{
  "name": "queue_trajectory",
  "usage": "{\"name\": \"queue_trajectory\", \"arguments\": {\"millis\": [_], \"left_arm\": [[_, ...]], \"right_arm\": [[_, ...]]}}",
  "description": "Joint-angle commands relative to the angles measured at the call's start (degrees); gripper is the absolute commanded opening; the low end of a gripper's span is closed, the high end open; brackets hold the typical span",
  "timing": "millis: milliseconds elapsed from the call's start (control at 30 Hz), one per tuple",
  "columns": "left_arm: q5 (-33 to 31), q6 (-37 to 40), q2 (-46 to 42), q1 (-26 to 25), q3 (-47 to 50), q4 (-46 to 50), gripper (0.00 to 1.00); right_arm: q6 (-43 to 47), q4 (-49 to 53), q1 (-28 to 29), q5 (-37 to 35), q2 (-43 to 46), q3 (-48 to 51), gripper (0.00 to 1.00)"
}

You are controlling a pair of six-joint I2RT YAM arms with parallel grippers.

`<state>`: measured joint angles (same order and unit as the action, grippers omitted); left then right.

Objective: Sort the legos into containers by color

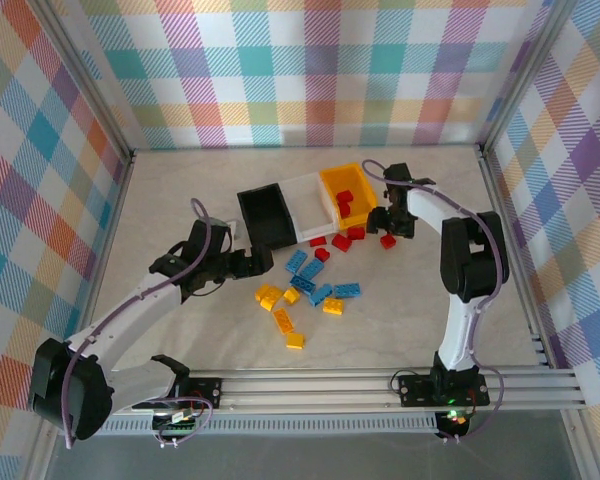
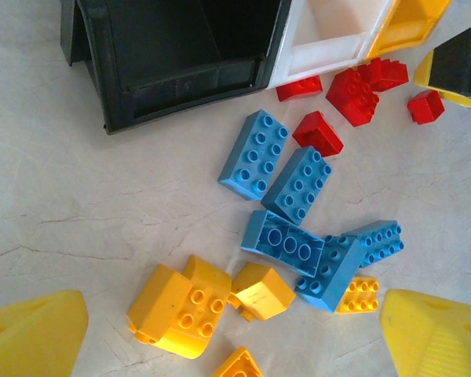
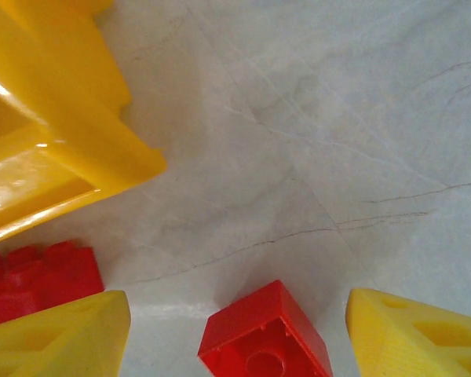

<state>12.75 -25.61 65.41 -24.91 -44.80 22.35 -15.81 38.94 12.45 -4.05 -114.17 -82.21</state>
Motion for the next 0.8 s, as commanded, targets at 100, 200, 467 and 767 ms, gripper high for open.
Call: {"name": "queue_trajectory", "arguments": {"millis": [100,200,467,767], "left_arm": [[-0.8,1.6,1.1,0.5,-0.8,0.9,0.96],[-0.7,1.6,1.8,0.6,-0.9,0.7,0.96],[-0.7,1.1,2.5,0.5,-0.8,0.2,0.96],[-1.4,1.1,2.3,0.5,-0.3,0.8,0.96]], "right_arm": [[-0.5,1.4,-0.1,0.6,-1.9,-1.5,0.69],[-0.5,0.8,-0.1,1.1,-1.5,-0.5,0.66],[-1.2,-0.9,0.0,3.4,2.2,3.5,0.63],[-1.3,-2.2,0.9,4.9,3.7,5.3,0.55]]}}
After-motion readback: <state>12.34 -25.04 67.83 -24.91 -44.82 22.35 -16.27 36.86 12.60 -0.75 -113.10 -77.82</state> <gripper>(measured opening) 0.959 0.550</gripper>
